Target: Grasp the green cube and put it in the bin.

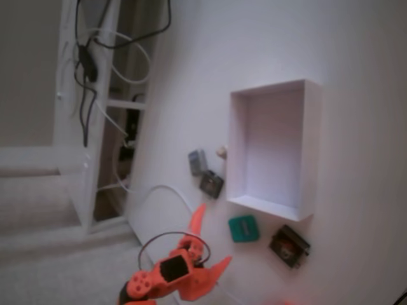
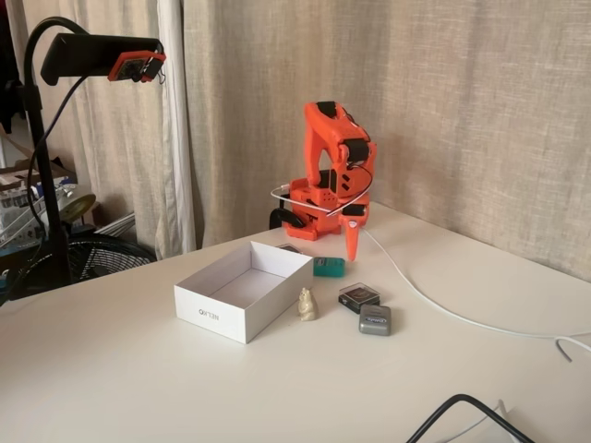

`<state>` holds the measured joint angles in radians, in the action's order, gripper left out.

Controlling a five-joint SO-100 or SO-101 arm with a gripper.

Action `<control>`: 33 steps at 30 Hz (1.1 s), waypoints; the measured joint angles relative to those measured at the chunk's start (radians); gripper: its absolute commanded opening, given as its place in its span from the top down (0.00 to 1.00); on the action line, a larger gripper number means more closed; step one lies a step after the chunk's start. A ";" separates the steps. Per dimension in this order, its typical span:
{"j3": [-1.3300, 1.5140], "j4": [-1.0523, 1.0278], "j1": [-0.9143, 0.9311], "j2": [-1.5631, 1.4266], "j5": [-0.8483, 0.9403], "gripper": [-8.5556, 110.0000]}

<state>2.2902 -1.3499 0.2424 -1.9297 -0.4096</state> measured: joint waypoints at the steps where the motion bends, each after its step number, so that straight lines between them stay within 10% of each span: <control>1: 0.000 0.014 0.008 0.005 0.000 0.45; 24: 0.032 0.095 0.216 0.127 0.051 0.46; 33: 0.026 0.092 0.221 0.127 0.097 0.68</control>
<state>2.3163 -1.2579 0.4633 -1.8024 -0.3129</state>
